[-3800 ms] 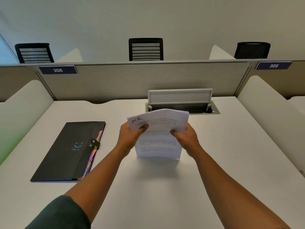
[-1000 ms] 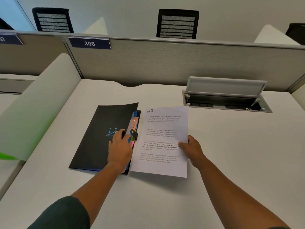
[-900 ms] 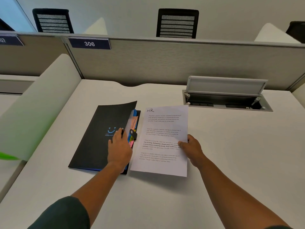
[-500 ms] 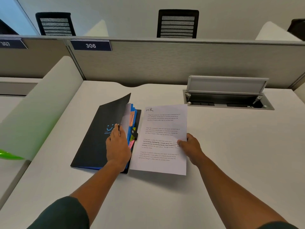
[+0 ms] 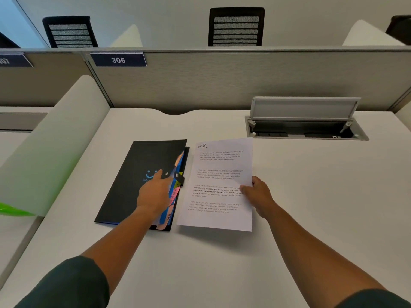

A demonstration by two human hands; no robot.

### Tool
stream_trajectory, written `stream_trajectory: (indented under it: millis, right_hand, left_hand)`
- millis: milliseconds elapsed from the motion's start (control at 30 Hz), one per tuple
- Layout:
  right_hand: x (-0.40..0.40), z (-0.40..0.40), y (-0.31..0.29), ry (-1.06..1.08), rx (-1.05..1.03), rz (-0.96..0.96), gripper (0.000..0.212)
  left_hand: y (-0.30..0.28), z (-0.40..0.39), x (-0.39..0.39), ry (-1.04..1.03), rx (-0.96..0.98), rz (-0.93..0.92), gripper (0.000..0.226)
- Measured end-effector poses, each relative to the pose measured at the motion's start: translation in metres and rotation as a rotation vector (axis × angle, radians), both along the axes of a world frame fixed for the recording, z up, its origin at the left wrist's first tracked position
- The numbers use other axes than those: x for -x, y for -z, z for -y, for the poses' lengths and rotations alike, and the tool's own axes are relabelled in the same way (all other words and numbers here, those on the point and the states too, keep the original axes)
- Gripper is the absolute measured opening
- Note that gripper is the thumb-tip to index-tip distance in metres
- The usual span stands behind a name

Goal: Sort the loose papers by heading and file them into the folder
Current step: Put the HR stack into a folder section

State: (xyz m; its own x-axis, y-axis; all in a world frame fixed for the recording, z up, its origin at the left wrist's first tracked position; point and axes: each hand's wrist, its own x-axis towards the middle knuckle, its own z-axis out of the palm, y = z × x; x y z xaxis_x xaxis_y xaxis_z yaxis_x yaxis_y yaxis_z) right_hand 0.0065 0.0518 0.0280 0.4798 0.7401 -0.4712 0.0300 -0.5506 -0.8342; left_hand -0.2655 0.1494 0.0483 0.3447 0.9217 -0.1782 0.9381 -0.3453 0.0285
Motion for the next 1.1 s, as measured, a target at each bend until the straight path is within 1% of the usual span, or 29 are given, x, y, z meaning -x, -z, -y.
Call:
stream_trajectory:
  millis: [100,133,167,333,400,500,600,733,800,900,1000,1100]
  right_hand:
    - [0.001,-0.001,0.002,-0.003,0.002,0.006,0.028]
    - [0.002,-0.002,0.002,-0.005,0.001,0.006,0.027]
    - [0.003,-0.003,0.002,-0.007,-0.001,0.002,0.026]
    - [0.006,-0.005,0.003,-0.015,-0.003,-0.015,0.024]
    - [0.006,-0.006,0.004,-0.017,-0.003,-0.015,0.024]
    - [0.007,-0.006,0.004,-0.017,-0.006,-0.020,0.024]
    - [0.007,-0.005,0.005,-0.015,-0.007,-0.028,0.023]
    - [0.007,-0.004,0.005,-0.009,-0.009,-0.025,0.023]
    - [0.006,-0.004,0.004,-0.001,-0.009,-0.021,0.023]
    - [0.006,-0.003,0.004,0.001,-0.007,-0.025,0.023]
    - [0.005,-0.002,0.004,0.006,-0.006,-0.025,0.023]
    - [0.004,-0.001,0.003,0.010,-0.006,-0.025,0.023]
  left_hand:
    - [-0.006,-0.001,0.003,-0.026,0.023,0.056,0.020]
    - [-0.006,-0.001,0.004,-0.025,0.013,0.041,0.013]
    - [-0.004,-0.002,0.004,-0.022,-0.004,0.020,0.013]
    - [0.004,-0.003,0.006,0.002,-0.113,-0.026,0.024]
    - [0.007,-0.002,0.007,-0.013,-0.142,-0.033,0.037]
    - [0.009,-0.001,0.008,-0.006,-0.201,-0.118,0.060]
    - [0.012,-0.001,0.008,-0.015,-0.207,-0.168,0.084]
    - [0.015,0.001,0.007,-0.039,-0.222,-0.200,0.103]
    - [0.017,0.002,0.007,-0.034,-0.222,-0.247,0.105]
    - [0.019,0.004,0.008,-0.021,-0.220,-0.295,0.098]
    - [0.020,0.005,0.008,-0.023,-0.226,-0.277,0.090]
    - [0.018,0.004,0.009,-0.017,-0.212,-0.257,0.089]
